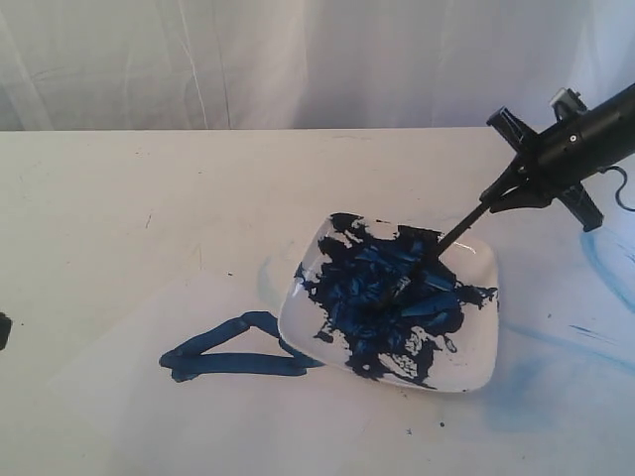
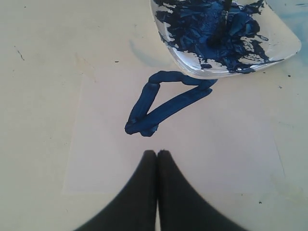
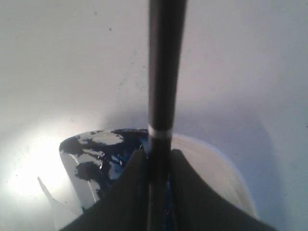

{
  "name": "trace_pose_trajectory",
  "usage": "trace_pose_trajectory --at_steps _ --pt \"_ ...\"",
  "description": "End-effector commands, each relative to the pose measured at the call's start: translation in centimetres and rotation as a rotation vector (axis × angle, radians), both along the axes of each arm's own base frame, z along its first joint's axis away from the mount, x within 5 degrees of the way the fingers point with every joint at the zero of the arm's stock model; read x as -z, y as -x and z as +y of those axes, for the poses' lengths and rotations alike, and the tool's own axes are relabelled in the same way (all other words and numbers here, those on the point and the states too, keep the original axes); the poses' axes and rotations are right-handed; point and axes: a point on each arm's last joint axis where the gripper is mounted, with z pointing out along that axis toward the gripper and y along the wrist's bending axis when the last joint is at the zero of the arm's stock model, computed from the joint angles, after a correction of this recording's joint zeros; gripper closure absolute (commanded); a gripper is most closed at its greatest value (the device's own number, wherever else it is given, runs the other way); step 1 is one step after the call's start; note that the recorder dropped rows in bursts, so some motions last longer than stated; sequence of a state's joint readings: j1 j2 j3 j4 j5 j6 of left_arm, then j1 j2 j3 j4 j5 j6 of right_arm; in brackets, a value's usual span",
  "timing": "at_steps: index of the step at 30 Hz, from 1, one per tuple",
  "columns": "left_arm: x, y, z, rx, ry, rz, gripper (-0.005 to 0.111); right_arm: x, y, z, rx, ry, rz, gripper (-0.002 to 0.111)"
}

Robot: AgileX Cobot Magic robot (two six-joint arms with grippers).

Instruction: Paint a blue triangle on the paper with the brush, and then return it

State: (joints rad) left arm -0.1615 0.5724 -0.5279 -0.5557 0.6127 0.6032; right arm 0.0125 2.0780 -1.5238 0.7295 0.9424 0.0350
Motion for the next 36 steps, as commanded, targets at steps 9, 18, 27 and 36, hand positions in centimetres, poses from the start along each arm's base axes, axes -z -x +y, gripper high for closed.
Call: trace_pose_trajectory --at_steps 9,18,27,36 --pt "0.2 0.1 -0.1 0.009 0.016 0.013 0.107 0.5 -0.8 -0.7 0.055 0.067 -0.062 0.079" --pt "0.2 0.1 -0.1 0.009 0.016 0.013 0.107 -1.5 -0.3 -0.9 0.044 0.062 -0.087 0.06" --pt "0.1 0.1 -0.1 0.005 0.017 0.008 0.107 -12.5 5.3 -0.6 -0.116 0.283 -0.34 0.107" --pt "0.2 0.1 -0.1 0.008 0.012 0.011 0.107 -21.0 18.9 1.6 -0.252 0.367 -0.883 0.108"
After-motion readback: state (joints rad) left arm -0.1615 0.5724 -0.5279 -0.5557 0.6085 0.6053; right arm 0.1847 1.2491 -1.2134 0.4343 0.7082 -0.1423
